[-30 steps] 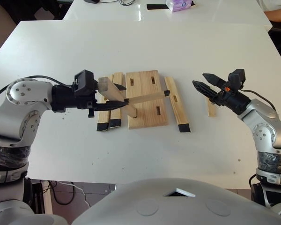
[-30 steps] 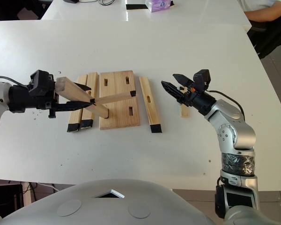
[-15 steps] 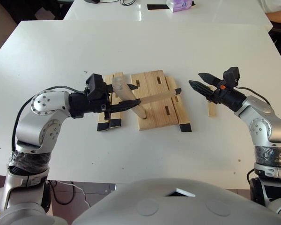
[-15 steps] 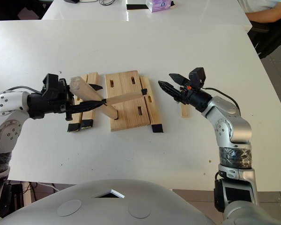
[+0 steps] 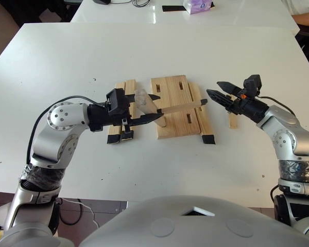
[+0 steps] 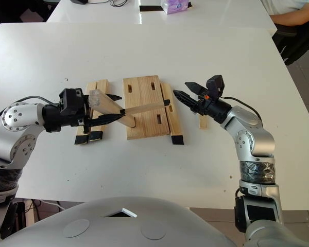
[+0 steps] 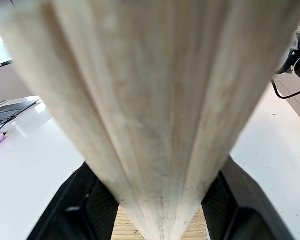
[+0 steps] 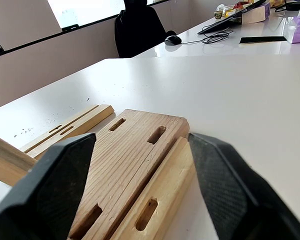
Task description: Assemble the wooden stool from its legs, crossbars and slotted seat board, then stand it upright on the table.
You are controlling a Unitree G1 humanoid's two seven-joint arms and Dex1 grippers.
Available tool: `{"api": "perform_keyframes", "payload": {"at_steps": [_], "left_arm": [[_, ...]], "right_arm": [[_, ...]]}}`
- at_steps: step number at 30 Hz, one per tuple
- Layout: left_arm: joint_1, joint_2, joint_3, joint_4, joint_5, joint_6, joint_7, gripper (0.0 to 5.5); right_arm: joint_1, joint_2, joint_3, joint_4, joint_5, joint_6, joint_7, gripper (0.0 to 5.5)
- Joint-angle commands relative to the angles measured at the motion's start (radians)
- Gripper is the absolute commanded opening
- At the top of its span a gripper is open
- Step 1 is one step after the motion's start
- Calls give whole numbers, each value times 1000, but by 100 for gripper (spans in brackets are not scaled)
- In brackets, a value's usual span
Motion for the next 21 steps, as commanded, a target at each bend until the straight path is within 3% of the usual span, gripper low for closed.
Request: {"api": "perform_keyframes", "payload": {"at_steps": [1, 9, 15, 21], "left_arm": [[4, 9, -28, 148, 8, 139, -13, 204], [-80, 24, -84, 272, 120, 67, -37, 204], [-37, 95, -102, 175, 184, 19, -48, 204], [18, 242, -4, 74, 107, 50, -117, 204]], "right_arm": [[-2, 12, 5, -14, -2, 8, -12, 340], [4, 40, 7, -12, -9, -6, -32, 340], [32, 64, 6, -36, -7, -9, -56, 340], [72, 88, 2, -73, -4, -10, -83, 340]]}}
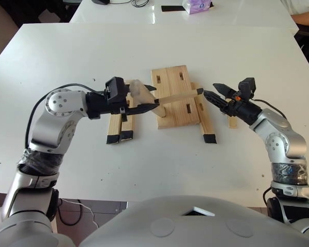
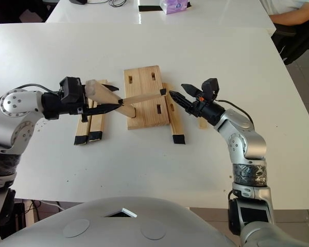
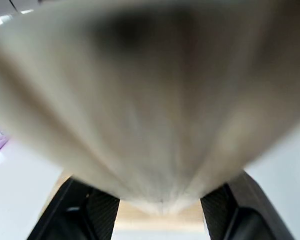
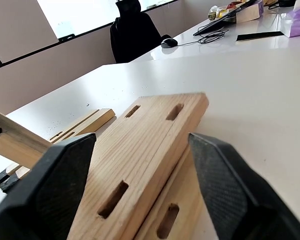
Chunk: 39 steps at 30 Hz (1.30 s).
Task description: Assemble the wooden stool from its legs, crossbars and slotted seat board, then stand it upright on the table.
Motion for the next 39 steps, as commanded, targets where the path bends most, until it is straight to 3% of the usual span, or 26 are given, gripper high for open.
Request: {"api": "perform_keyframes", "payload": {"at_steps": [1, 5, 8, 19, 24, 32, 39], "left_arm": [[122, 159, 37, -25, 47, 83, -86, 204], [135, 215, 129, -53, -32, 139, -99, 204], [100, 218, 135, -59, -58, 171, -108, 204], [4, 148, -86, -29, 53, 160, -189, 204], [-23, 147, -135, 39, 99, 122, -213, 204], [-38, 99, -12, 1, -35, 179, -103, 204], [-55, 78, 101, -59, -108, 274, -29, 330]], "right_arm": [[30, 15, -9, -40, 1, -6, -26, 340], [54, 29, -14, -53, 1, -12, -43, 340], [67, 41, -9, -63, -2, -15, -53, 340], [72, 69, 3, -66, -8, -21, -75, 340], [68, 82, 6, -55, -14, -35, -84, 340], [80, 72, 22, -57, -24, -52, -78, 340], [41, 6, 100, -5, -143, -88, -38, 340]]}}
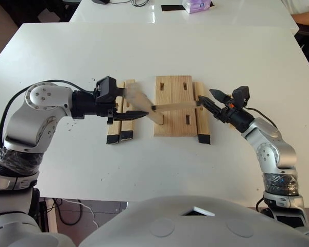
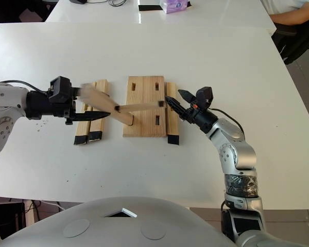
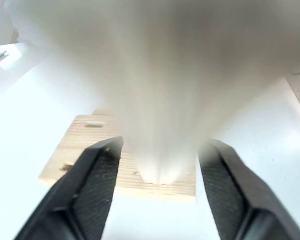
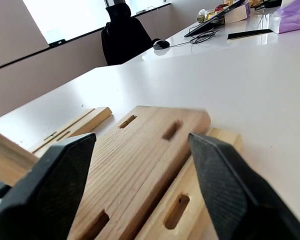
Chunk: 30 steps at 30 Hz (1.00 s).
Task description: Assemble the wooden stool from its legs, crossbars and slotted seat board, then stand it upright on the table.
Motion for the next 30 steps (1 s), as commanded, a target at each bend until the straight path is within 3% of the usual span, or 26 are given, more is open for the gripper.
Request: {"api": "perform_keyframes", "payload": {"at_steps": [1, 8, 13, 18, 24, 30], "left_arm": [[-8, 1, 56, -34, -9, 32, 23, 347], [17, -27, 176, -42, -67, 67, 82, 365], [153, -104, 280, 22, -67, 76, 202, 365], [295, -237, 278, 61, 19, 47, 382, 365], [317, -406, 247, 108, 171, 34, 665, 365], [313, -467, 195, 111, 206, 124, 737, 365]], "right_arm": [[-40, -59, 68, 64, -96, -35, 42, 340], [-115, -140, 154, 148, -212, -109, 149, 340], [-116, -160, 154, 134, -216, -120, 182, 340], [-106, -164, 129, 117, -204, -111, 179, 340], [-124, -166, 109, 92, -189, -86, 175, 340], [-137, -169, 106, 137, -218, -115, 168, 340]]}}
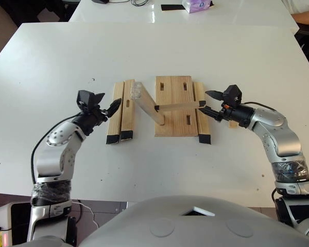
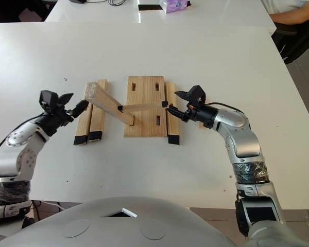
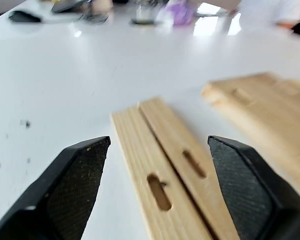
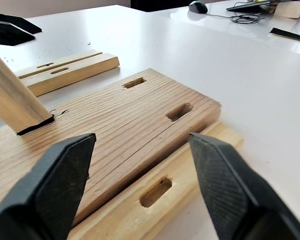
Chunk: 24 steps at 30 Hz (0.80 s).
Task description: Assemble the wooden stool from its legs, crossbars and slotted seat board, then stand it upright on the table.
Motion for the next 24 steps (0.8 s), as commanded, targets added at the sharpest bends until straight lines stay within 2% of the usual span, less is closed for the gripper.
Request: {"api": "perform_keyframes", "payload": {"at_steps": [1, 8, 15, 24], "left_arm": [[-9, -45, 6, -9, -28, 77, 39, 365], [2, -55, 0, -25, 10, 143, 99, 365], [87, -54, 38, -173, -8, 254, 138, 365], [126, -7, 68, -227, 3, 328, 123, 365]], "right_arm": [[-18, -7, -30, 22, -3, -14, -17, 340], [16, 25, -31, 19, -10, -40, -58, 340], [94, 29, -51, -24, -2, -46, -90, 340], [172, 54, -64, -72, 4, -46, -143, 340]]}}
